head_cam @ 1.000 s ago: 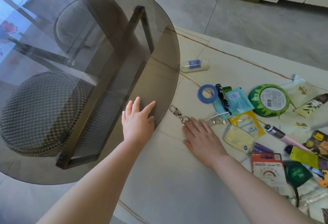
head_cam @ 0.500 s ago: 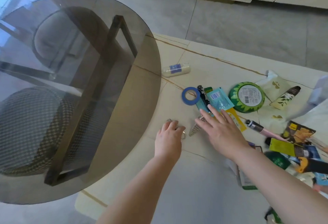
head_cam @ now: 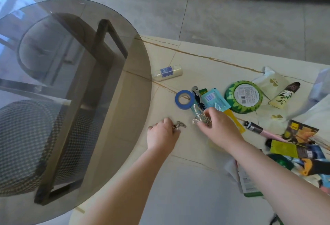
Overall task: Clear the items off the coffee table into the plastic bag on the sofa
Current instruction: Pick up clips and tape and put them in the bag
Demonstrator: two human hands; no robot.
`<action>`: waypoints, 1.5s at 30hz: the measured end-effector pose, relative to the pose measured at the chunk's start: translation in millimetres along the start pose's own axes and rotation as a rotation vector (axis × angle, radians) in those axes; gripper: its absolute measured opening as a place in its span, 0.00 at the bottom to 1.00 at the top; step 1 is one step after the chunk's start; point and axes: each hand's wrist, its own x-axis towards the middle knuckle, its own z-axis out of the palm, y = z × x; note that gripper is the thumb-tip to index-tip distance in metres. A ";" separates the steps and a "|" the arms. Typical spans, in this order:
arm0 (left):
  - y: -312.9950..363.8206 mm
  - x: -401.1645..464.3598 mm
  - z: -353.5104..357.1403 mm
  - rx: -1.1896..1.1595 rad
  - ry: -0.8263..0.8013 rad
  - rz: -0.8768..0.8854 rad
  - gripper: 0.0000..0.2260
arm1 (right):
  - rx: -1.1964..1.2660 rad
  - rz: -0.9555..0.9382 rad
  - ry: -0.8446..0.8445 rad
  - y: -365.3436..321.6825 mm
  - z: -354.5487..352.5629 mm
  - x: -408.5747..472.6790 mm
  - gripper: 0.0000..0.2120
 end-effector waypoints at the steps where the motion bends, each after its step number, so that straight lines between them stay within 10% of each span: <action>1: 2.3 4.1 -6.4 -0.042 -0.006 -0.005 0.12 | 0.124 0.076 -0.010 -1.9 -5.2 3.7 0.13; 16: 26.7 119.7 -86.7 0.133 0.238 0.114 0.25 | 0.350 0.242 -0.006 -11.4 -13.4 36.8 0.22; 32: 24.0 99.6 -41.2 0.376 0.000 -0.065 0.19 | 0.019 0.262 0.084 -37.7 3.1 81.6 0.14; 45: 5.3 19.8 -14.5 -0.184 -0.242 -0.268 0.19 | -0.234 0.400 -0.027 -46.3 17.9 60.2 0.11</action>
